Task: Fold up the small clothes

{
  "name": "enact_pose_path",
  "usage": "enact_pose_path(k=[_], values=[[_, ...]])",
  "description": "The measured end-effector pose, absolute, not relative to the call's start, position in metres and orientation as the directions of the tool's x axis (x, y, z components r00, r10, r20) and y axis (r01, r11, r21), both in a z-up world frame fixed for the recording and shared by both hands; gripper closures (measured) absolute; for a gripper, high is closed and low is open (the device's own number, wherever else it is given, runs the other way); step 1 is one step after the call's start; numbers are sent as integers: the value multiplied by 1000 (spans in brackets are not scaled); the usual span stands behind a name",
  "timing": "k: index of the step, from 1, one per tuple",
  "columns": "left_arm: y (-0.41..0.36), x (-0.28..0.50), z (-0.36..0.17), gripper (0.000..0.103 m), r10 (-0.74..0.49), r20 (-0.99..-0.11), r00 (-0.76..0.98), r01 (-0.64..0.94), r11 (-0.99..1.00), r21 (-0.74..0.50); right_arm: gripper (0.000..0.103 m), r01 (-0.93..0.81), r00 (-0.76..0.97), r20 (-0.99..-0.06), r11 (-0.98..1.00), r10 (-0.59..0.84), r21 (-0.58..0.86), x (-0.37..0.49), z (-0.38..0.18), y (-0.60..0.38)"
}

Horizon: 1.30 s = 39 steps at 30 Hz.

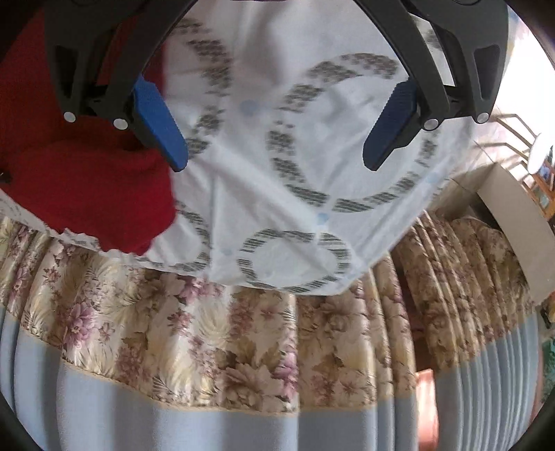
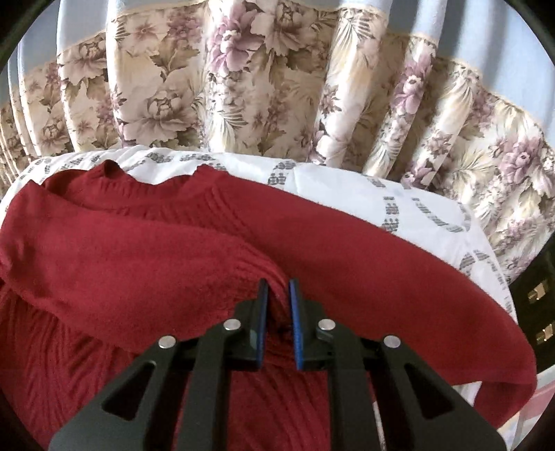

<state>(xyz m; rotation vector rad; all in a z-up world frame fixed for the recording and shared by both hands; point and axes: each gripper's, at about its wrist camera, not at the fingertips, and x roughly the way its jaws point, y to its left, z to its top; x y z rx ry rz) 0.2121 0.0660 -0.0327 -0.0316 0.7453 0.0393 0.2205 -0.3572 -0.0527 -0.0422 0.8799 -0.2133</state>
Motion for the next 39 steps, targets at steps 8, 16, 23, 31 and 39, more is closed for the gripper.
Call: enact_pose_path(k=[8,16,23,31,39], values=[[6,246,-16,3,76,-655,752,2,993,117,91,173,645,-749,984,-149,-47,206,-40,-371],[-12,294,-18,3,93,-687,720,-4,991,130,91,-22,494,-866,994,-80,-104,191,-39,-377],[-8,313,-12,3,128,-684,718,-48,990,135,97,81,410,-871,962,-270,-260,181,-49,-417],[-30,318,-15,3,125,-675,727,-18,986,163,49,98,563,-820,993,-103,-58,183,-30,-424],[-42,335,-18,4,116,-676,728,-10,987,158,39,91,614,-784,995,-92,-45,192,-25,-406]])
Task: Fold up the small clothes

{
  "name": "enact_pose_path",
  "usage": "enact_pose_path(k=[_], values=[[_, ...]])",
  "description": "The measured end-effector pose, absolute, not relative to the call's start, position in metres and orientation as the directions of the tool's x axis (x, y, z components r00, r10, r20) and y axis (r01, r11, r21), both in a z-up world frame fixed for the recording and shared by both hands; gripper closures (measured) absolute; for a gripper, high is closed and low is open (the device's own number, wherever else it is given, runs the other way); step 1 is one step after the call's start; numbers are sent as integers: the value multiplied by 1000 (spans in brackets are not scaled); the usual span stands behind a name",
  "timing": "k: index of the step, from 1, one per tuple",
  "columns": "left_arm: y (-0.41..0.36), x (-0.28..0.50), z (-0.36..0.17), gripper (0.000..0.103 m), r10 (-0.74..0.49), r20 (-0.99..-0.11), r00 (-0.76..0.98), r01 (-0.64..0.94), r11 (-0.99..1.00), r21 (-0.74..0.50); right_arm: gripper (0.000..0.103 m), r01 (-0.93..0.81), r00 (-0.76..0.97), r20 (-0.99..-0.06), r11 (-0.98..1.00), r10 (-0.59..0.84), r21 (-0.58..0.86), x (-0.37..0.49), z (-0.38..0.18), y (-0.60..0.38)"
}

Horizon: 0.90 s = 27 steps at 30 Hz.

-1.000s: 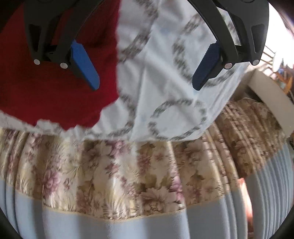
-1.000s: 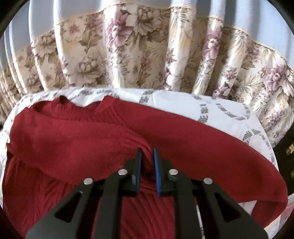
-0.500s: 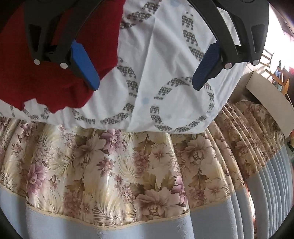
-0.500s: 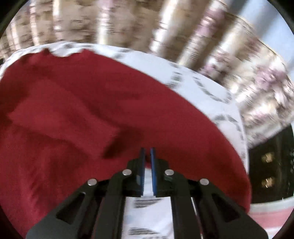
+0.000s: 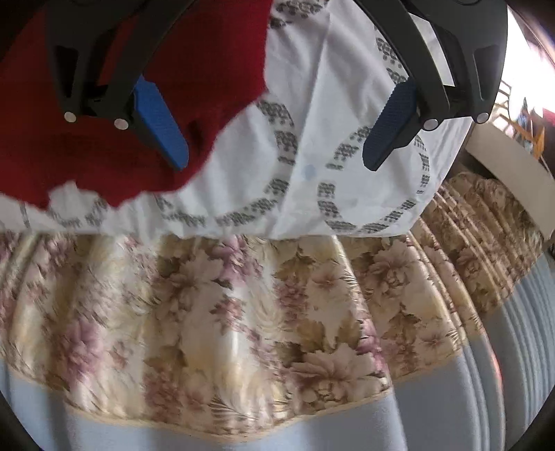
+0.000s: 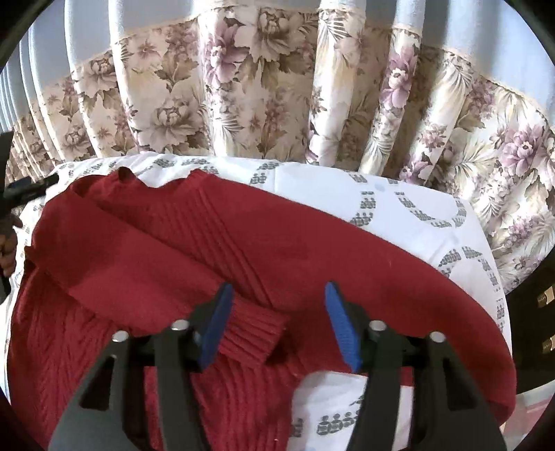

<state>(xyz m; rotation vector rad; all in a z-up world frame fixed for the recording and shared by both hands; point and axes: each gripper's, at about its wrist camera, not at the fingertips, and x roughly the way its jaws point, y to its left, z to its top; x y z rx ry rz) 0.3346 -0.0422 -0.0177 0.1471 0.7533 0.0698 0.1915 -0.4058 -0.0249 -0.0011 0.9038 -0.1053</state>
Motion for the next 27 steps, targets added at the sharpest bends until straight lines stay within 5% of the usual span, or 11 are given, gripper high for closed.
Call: enact_pose_path(k=[3,5,7,12,19,27], values=[[-37,349,-25,29,96,-731,675,-9,992,123,39,83,611,-786,995,-93,-54,191,-26,-405],[-40,348,-41,59,18,-794,608,82,993,85,39,86,611,-786,995,-95,-53,191,-27,-406],[-49,335,-52,70,6,-802,598,156,980,123,39,86,614,-784,995,-92,-49,191,-27,-407],[-64,284,-59,75,-32,-747,664,255,949,186,26,94,660,-747,995,-75,-17,193,-23,-407],[-70,276,-53,75,-86,-720,689,304,936,178,26,81,671,-740,997,-51,5,203,-26,-396],[-93,293,-64,63,-88,-739,668,338,921,195,26,92,688,-725,995,-28,48,206,-26,-396]])
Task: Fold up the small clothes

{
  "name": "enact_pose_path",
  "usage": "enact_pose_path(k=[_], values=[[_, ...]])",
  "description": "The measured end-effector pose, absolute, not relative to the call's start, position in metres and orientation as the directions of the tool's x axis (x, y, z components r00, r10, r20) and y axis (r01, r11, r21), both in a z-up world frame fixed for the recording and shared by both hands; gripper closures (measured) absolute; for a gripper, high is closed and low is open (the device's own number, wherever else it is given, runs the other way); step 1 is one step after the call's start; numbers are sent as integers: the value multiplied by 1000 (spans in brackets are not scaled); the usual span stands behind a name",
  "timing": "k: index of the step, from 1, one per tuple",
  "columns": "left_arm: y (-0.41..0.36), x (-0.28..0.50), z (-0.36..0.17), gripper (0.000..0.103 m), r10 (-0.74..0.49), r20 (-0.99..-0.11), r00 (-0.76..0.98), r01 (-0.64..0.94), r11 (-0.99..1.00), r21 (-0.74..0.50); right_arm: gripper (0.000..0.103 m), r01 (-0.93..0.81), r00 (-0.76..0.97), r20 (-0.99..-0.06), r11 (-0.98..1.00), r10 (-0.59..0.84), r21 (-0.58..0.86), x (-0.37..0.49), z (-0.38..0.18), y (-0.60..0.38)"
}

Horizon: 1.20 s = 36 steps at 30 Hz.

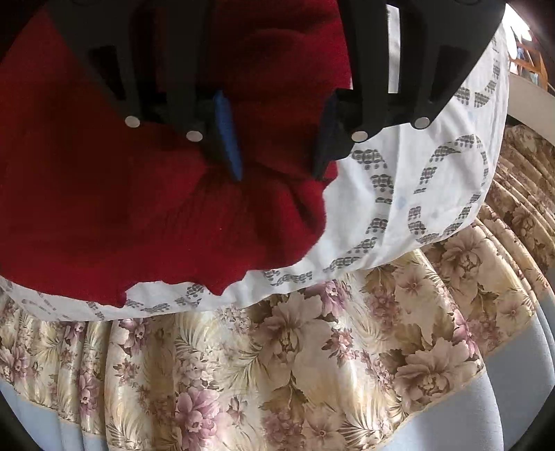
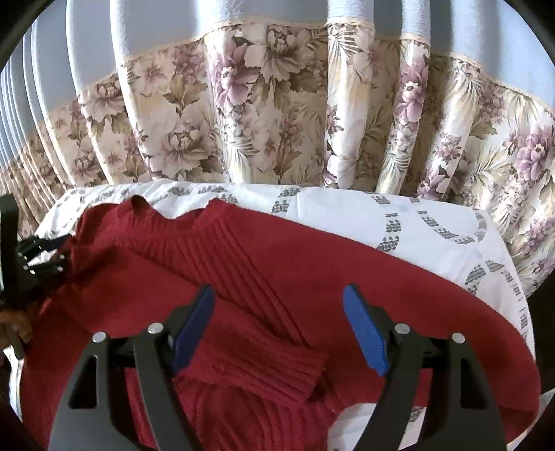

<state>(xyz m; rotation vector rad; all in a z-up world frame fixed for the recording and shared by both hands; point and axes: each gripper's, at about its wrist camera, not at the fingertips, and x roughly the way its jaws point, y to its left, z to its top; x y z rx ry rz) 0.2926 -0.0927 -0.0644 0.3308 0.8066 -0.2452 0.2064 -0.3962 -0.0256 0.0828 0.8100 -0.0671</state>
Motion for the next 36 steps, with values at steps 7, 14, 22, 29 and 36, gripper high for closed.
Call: enact_pose_path(k=[7,14,22,29,36], values=[[-82,297,-63,89,-41,-729,683,237,957,168,26,156,731,-679,985,-64,75,208,-20,-400],[-58,311,-53,94,33,-729,684,104,984,143,26,221,742,-653,975,-155,20,206,-15,-406],[-28,340,-46,97,89,-726,682,5,992,125,26,241,738,-646,970,-195,-17,205,-16,-407],[2,349,-41,55,127,-737,664,-40,990,135,26,205,718,-680,979,-148,3,208,-20,-407],[-22,283,-25,3,26,-690,724,59,993,99,25,109,631,-774,993,-41,37,202,-40,-394]])
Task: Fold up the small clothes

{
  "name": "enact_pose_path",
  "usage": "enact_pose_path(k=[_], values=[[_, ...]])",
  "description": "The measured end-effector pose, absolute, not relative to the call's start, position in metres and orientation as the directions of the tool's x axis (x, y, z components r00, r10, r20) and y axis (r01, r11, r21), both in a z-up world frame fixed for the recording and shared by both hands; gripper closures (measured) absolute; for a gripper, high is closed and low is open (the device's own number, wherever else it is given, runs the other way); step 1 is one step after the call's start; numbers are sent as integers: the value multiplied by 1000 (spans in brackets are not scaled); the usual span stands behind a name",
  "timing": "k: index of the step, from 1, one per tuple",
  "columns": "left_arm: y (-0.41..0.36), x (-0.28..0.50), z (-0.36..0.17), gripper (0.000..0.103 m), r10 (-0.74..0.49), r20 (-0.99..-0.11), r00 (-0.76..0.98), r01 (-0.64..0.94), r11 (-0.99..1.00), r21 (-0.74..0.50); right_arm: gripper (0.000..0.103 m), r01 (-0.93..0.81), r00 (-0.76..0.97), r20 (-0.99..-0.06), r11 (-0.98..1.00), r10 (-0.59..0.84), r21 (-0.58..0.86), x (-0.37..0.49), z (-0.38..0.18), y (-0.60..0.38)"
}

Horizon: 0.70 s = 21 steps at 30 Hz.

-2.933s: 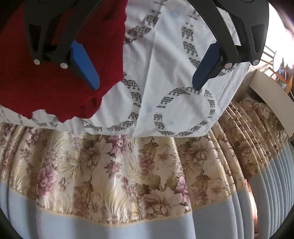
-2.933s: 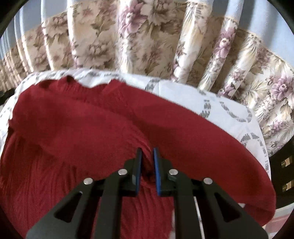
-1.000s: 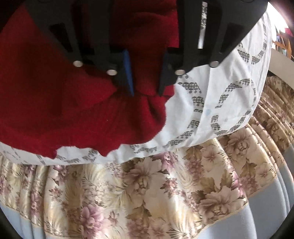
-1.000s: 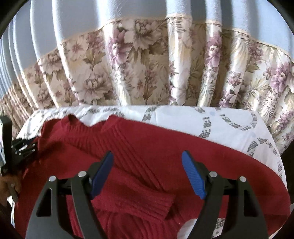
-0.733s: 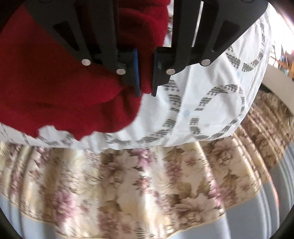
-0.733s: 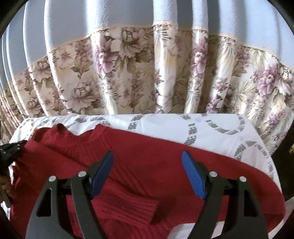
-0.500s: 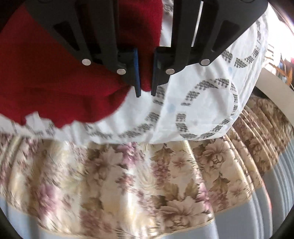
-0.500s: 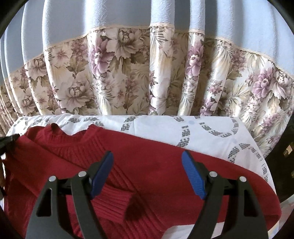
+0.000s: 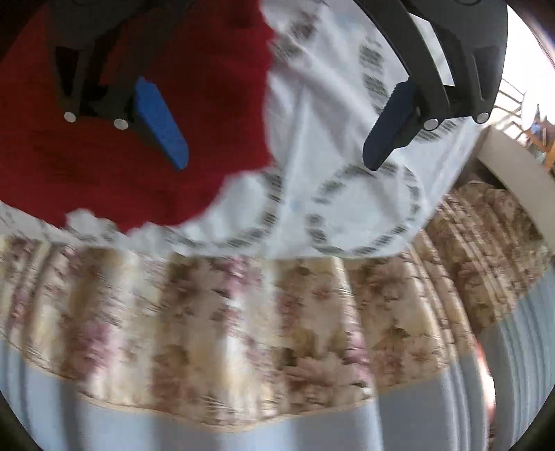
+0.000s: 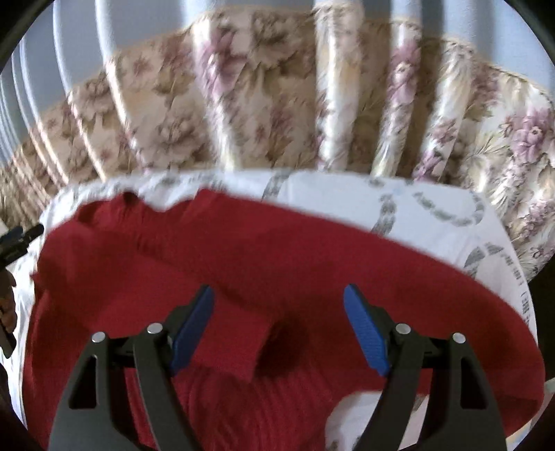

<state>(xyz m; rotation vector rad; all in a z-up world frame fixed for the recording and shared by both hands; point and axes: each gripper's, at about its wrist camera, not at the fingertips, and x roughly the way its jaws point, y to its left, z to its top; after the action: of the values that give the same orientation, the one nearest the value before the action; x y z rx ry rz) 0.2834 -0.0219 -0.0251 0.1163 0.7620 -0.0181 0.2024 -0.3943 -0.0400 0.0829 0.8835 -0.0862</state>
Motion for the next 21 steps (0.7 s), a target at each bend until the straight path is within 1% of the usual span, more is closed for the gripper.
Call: enact_pose_path(k=[3,4,5,6,7,8,9,10,11,15,18,19,20,21], values=[[-33,280,-41,3,12,-723,691,86,991,98,25,101,597,-800,995,-61,-1,206,-55,-385],[-36,284,-50,3,25,-742,670,83,991,108,25,96,592,-805,995,-48,12,207,-59,-383],[-38,285,-57,6,16,-756,654,89,991,98,28,81,587,-809,996,-16,38,208,-63,-380],[-39,286,-62,13,4,-766,643,98,991,88,46,65,578,-816,996,9,57,209,-66,-378],[-40,291,-70,25,-21,-783,621,115,991,65,58,61,572,-820,997,12,56,208,-68,-377],[-37,294,-72,41,-69,-790,610,128,992,11,69,61,569,-822,997,0,43,209,-69,-375],[-36,294,-71,50,-110,-790,604,132,991,-37,83,58,580,-814,998,-7,33,208,-68,-372],[-36,294,-68,72,-132,-786,603,131,989,-65,85,53,590,-808,998,0,38,207,-66,-371],[-37,293,-64,86,-100,-778,620,115,993,-36,86,52,607,-795,998,1,41,205,-62,-370],[-26,286,-53,90,-111,-756,645,100,993,-60,86,39,678,-735,999,-21,8,205,-41,-363],[-8,277,-45,89,-115,-729,675,62,993,-99,85,-14,706,-707,997,-45,-78,219,-31,-351],[-1,277,-45,82,-125,-730,672,48,991,-125,85,-23,696,-715,995,-57,-101,227,-33,-347],[1,279,-48,67,-114,-741,662,37,992,-119,85,-21,675,-735,994,-68,-111,237,-37,-346],[2,283,-51,58,-91,-756,648,27,995,-96,85,-14,661,-746,993,-81,-120,242,-40,-346]])
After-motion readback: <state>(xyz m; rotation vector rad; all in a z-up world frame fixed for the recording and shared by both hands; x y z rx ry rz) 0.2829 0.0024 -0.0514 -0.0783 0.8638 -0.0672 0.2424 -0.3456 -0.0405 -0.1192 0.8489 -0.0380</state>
